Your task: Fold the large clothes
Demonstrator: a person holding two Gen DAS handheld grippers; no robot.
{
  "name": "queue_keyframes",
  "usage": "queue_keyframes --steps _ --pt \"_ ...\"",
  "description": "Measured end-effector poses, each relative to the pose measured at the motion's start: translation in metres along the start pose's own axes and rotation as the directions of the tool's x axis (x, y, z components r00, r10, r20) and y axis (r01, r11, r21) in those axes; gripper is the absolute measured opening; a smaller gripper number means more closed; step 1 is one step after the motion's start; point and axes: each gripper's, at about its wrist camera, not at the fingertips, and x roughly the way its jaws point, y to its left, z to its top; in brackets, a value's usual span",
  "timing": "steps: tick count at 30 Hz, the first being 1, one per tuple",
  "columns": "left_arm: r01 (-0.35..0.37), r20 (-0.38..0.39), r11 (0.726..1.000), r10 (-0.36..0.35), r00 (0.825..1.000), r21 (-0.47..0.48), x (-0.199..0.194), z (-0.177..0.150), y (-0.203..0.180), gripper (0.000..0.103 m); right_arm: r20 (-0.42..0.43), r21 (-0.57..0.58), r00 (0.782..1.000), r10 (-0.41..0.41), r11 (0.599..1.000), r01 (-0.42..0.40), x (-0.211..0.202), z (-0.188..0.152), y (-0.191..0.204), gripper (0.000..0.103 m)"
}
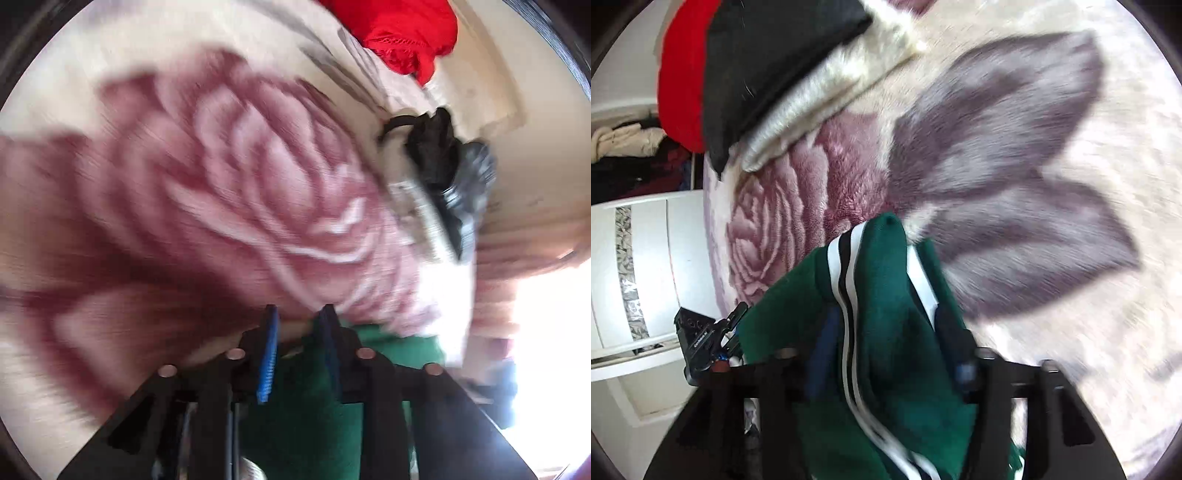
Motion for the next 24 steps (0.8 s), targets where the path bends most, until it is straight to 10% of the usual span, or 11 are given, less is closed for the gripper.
queue_keyframes --steps 1,3,11,15,24 --pt "-0.091 0.032 0.995 0.089 0.995 0.038 -0.010 -0.008 -0.005 0.037 -0.004 0.010 1.000 0.002 1.000 -0.002 -0.009 -0.008 -0.006 0.071" --pt "-0.184 0.067 0.980 0.179 0.982 0.082 -0.022 -0.027 -0.008 0.088 -0.027 0.027 1.000 -0.008 1.000 0.009 -0.021 -0.030 -0.021 0.074" --pt "-0.324 -0.020 0.945 0.323 0.946 -0.056 -0.031 -0.134 0.045 0.089 -0.170 0.041 0.985 -0.036 0.998 0.044 0.012 -0.121 -0.048 0.073" --pt "-0.306 -0.055 0.947 0.302 0.952 -0.102 -0.034 -0.165 0.051 0.089 -0.107 0.071 0.990 -0.094 0.992 0.102 0.007 -0.140 -0.042 0.004" --pt "-0.385 -0.026 0.921 0.387 0.922 0.057 -0.027 -0.186 0.023 0.089 -0.010 0.179 0.984 -0.175 0.968 0.174 -0.041 -0.162 -0.060 0.002"
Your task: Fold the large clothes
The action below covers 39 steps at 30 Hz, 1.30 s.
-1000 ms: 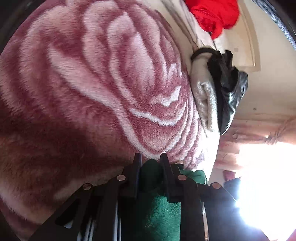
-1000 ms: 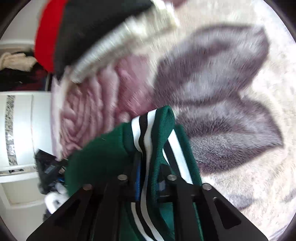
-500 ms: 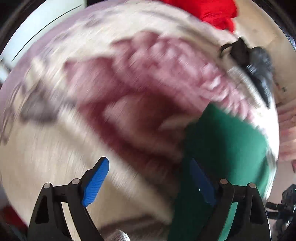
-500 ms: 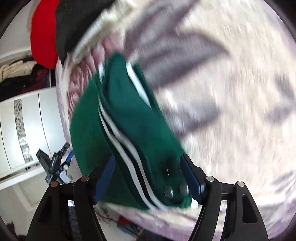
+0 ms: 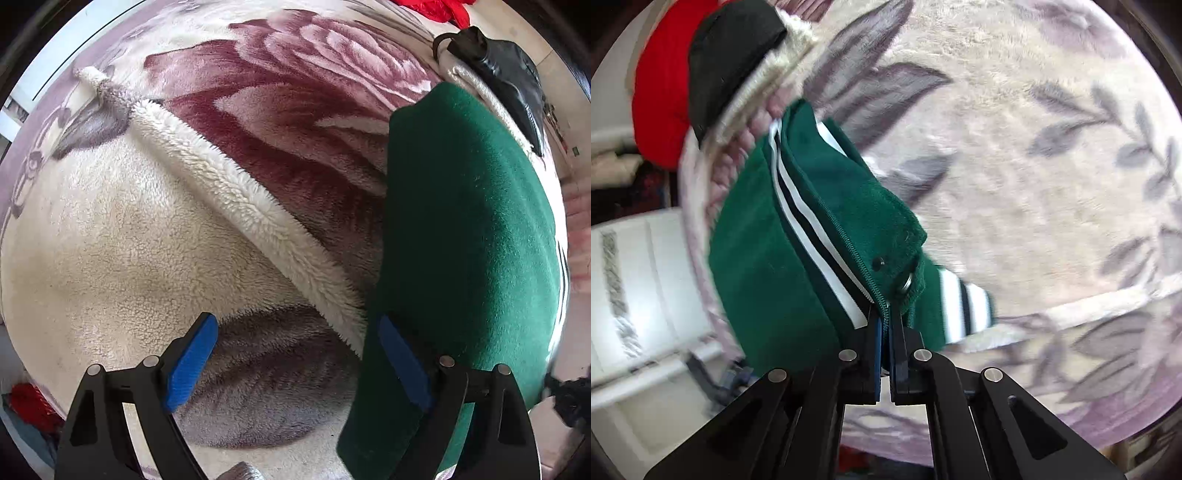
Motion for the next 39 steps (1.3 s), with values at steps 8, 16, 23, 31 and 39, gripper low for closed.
queue_keyframes --steps 8,16,23,31,39 --pt "-0.010 0.011 1.000 0.010 1.000 0.010 -0.001 0.008 0.002 0.089 -0.115 -0.086 0.993 -0.030 0.996 0.020 0.044 0.011 0.000 0.015" --pt "0.180 0.021 0.981 -0.179 0.984 -0.067 -0.005 0.015 0.009 0.090 0.033 -0.153 0.992 0.122 0.981 -0.115 0.009 0.060 0.024 0.073" --pt "0.198 0.011 0.978 -0.198 0.980 -0.058 0.008 0.052 -0.002 0.089 -0.056 -0.152 0.973 0.225 0.961 -0.231 0.077 0.098 0.055 0.049" --pt "0.207 0.042 0.978 -0.206 0.978 -0.037 -0.004 0.072 -0.004 0.089 0.031 -0.064 0.992 0.121 0.991 -0.119 0.062 0.094 0.042 0.003" --pt "0.214 0.098 0.975 -0.219 0.971 0.055 -0.012 0.112 -0.037 0.089 -0.029 -0.176 0.989 0.145 0.973 -0.148 0.040 0.105 0.075 0.070"
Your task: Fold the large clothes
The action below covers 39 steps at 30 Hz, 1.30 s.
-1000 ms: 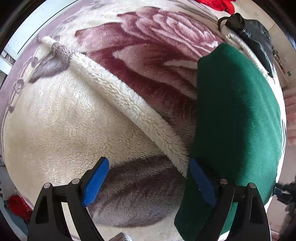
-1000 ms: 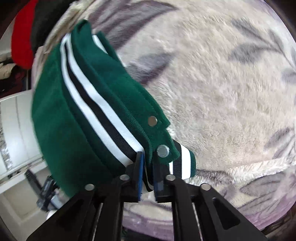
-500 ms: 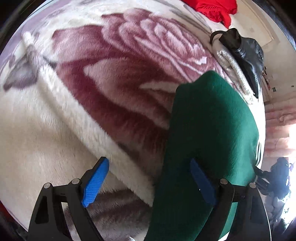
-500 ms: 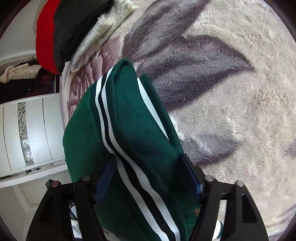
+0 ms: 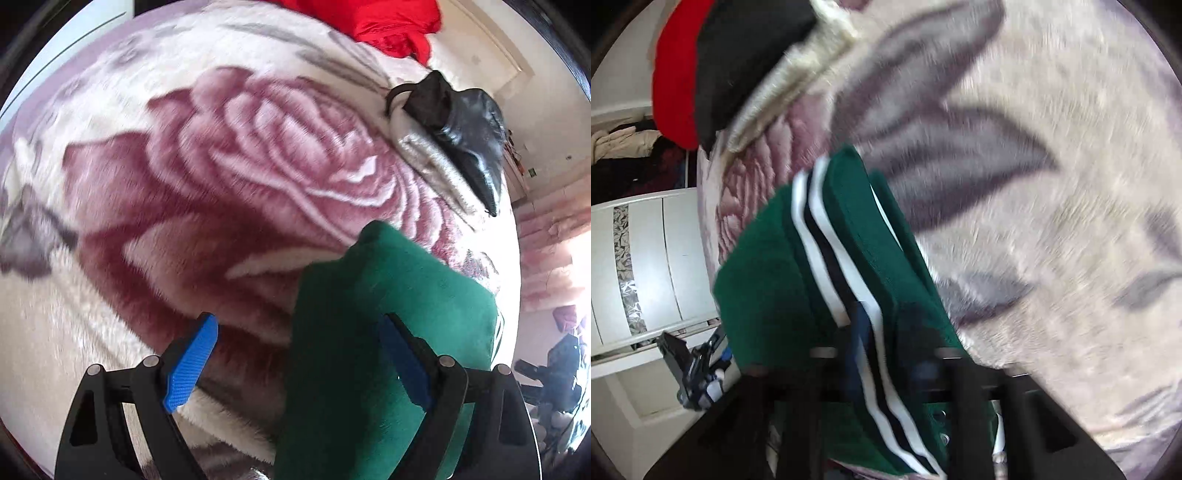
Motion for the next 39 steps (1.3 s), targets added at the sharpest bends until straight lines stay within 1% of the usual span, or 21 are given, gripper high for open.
queue_keyframes --steps 2,6,9,10,11,13,14,15,16,18,22,23,25,26,27,31,34,35,36,38,39 --pt "0.003 -0.005 1.000 -0.003 1.000 0.003 -0.001 -0.004 -0.001 0.089 -0.019 -0.026 1.000 -0.013 1.000 0.013 -0.006 -0.010 -0.002 0.072" --pt "0.012 -0.039 0.999 -0.014 0.999 -0.041 -0.001 -0.027 0.007 0.089 -0.188 -0.022 0.980 -0.066 0.998 0.063 0.021 -0.038 -0.021 0.073" --pt "0.020 -0.049 0.996 -0.024 0.999 -0.085 0.000 -0.042 0.015 0.090 -0.195 -0.074 0.976 -0.097 0.994 0.084 0.043 -0.064 -0.017 0.070" --pt "0.023 -0.049 0.995 -0.028 0.998 -0.098 -0.001 -0.044 0.017 0.090 -0.173 -0.081 0.980 -0.097 0.993 0.084 0.045 -0.065 -0.014 0.063" --pt "0.023 -0.050 0.993 -0.029 0.998 -0.113 -0.001 -0.046 0.021 0.090 -0.165 -0.050 0.985 -0.051 0.998 0.043 0.049 -0.066 -0.016 0.027" --pt "0.014 -0.055 0.992 -0.021 0.998 -0.126 -0.002 -0.046 0.025 0.089 -0.141 0.162 0.985 0.095 0.984 -0.072 0.046 -0.065 -0.036 0.020" --pt "0.009 -0.058 0.992 -0.017 0.998 -0.124 -0.002 -0.046 0.027 0.089 -0.105 0.242 0.981 0.163 0.961 -0.134 0.041 -0.067 -0.049 0.010" --pt "0.001 -0.062 0.993 -0.008 0.998 -0.117 -0.002 -0.046 0.027 0.089 -0.047 0.348 0.963 0.264 0.908 -0.232 0.036 -0.069 -0.067 0.007" --pt "-0.006 -0.065 0.994 -0.001 0.998 -0.110 -0.002 -0.047 0.027 0.089 -0.021 0.403 0.955 0.297 0.876 -0.264 0.035 -0.072 -0.080 0.007" --pt "-0.017 -0.071 0.995 0.011 0.997 -0.094 -0.003 -0.047 0.026 0.089 -0.026 0.342 0.992 0.124 0.933 -0.107 0.033 -0.073 -0.088 0.003" --pt "-0.032 -0.068 0.998 0.028 0.997 -0.057 -0.011 -0.050 0.021 0.089 -0.017 0.221 0.991 0.134 0.967 -0.127 0.017 -0.064 -0.058 0.005" --pt "-0.036 -0.066 0.998 0.032 0.997 -0.051 -0.012 -0.051 0.020 0.089 -0.011 0.195 0.994 0.106 0.975 -0.102 0.008 -0.060 -0.050 0.013" --pt "-0.036 -0.066 0.998 0.033 0.997 -0.048 -0.014 -0.053 0.020 0.089 0.023 0.134 0.998 0.056 0.989 -0.059 0.002 -0.044 -0.030 0.040" --pt "-0.033 -0.066 0.998 0.030 0.997 -0.051 -0.013 -0.054 0.020 0.089 0.045 0.101 0.998 0.042 0.994 -0.046 0.002 -0.036 -0.021 0.069" --pt "-0.030 -0.067 0.998 0.027 0.997 -0.056 -0.013 -0.056 0.020 0.089 0.057 0.074 0.998 0.029 0.997 -0.033 0.005 -0.028 -0.014 0.082" --pt "-0.026 -0.076 0.997 0.021 0.997 -0.068 -0.007 -0.059 0.020 0.089 -0.076 -0.032 0.997 -0.006 0.999 0.004 0.051 -0.006 -0.001 0.081" --pt "-0.042 -0.065 0.996 0.037 0.997 -0.080 -0.009 -0.059 0.023 0.089 -0.090 -0.121 0.995 -0.044 0.992 0.033 0.077 -0.005 0.018 0.065" --pt "-0.040 -0.061 0.996 0.035 0.998 -0.086 -0.010 -0.058 0.026 0.089 -0.109 -0.073 0.994 0.003 0.997 -0.011 0.074 -0.006 0.013 0.058" --pt "-0.033 -0.059 0.995 0.027 0.998 -0.094 -0.011 -0.058 0.029 0.089 -0.114 0.062 0.986 0.122 0.991 -0.115 0.064 -0.006 -0.005 0.039" --pt "0.003 -0.063 0.994 -0.010 0.998 -0.113 -0.010 -0.058 0.035 0.089 -0.023 0.363 0.902 0.430 0.845 -0.393 0.053 -0.013 -0.052 0.022" --pt "0.006 -0.067 0.993 -0.014 0.998 -0.118 -0.010 -0.058 0.037 0.089 0.013 0.434 0.876 0.483 0.786 -0.440 0.055 -0.018 -0.068 0.021"
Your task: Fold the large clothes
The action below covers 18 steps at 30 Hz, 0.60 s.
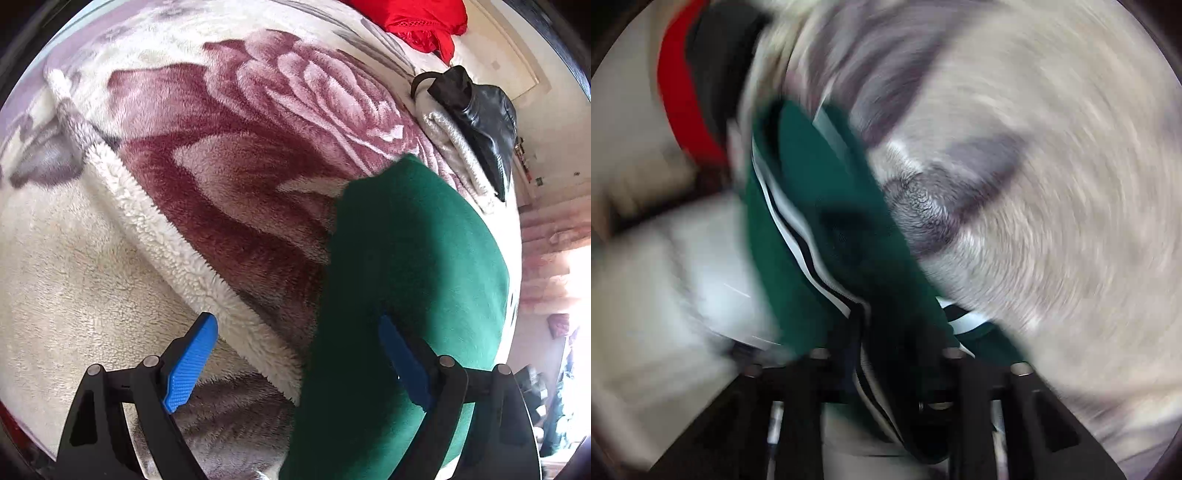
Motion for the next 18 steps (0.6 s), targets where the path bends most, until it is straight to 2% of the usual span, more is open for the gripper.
queue_keyframes --steps 1,2,3,5,7,8,9,10,12,15,17,18 --pt "0.000 -0.003 1.000 0.000 1.000 0.001 0.000 0.000 0.001 0.089 0.007 0.000 0.999 -0.039 0.999 0.039 0.000 0.001 -0.006 0.021" --pt "0.002 -0.005 1.000 -0.002 1.000 0.003 0.000 0.000 0.001 0.089 0.022 -0.047 0.991 -0.135 0.990 0.136 0.002 0.002 -0.007 0.021" --pt "0.005 -0.005 1.000 -0.005 1.000 0.006 -0.001 0.000 0.001 0.089 0.032 -0.092 0.984 -0.173 0.980 0.175 0.007 0.004 -0.004 0.022" --pt "0.042 -0.001 0.999 -0.042 0.999 0.010 -0.005 -0.002 0.000 0.089 0.013 -0.151 0.986 -0.169 0.974 0.169 0.012 0.009 0.010 0.026" --pt "0.103 0.005 0.995 -0.103 0.995 0.008 -0.009 -0.004 0.001 0.089 0.027 -0.241 0.974 -0.227 0.944 0.226 0.008 0.013 0.034 0.046" --pt "0.143 0.005 0.990 -0.143 0.990 0.003 -0.009 -0.005 0.001 0.089 0.038 -0.280 0.969 -0.244 0.928 0.245 0.006 0.015 0.045 0.064" --pt "0.184 0.003 0.983 -0.184 0.983 -0.003 -0.007 -0.006 0.002 0.089 0.041 -0.315 0.969 -0.243 0.917 0.244 0.003 0.016 0.053 0.075" --pt "0.227 -0.010 0.974 -0.227 0.974 -0.009 -0.002 -0.007 0.002 0.089 0.032 -0.351 0.971 -0.236 0.907 0.232 0.005 0.019 0.061 0.079" --pt "0.295 -0.050 0.955 -0.295 0.954 -0.002 0.014 -0.008 -0.002 0.089 -0.025 -0.405 0.971 -0.236 0.891 0.206 0.020 0.031 0.072 0.095" --pt "0.411 -0.125 0.912 -0.408 0.904 -0.006 0.039 -0.009 -0.011 0.089 -0.143 -0.443 0.957 -0.251 0.881 0.165 0.064 0.047 0.071 0.096" --pt "0.407 -0.138 0.913 -0.399 0.906 0.033 0.053 -0.009 -0.018 0.089 -0.205 -0.458 0.937 -0.284 0.873 0.164 0.101 0.051 0.062 0.097" --pt "0.417 -0.140 0.908 -0.408 0.902 0.041 0.056 -0.008 -0.020 0.089 -0.238 -0.466 0.930 -0.281 0.873 0.145 0.115 0.055 0.062 0.103"
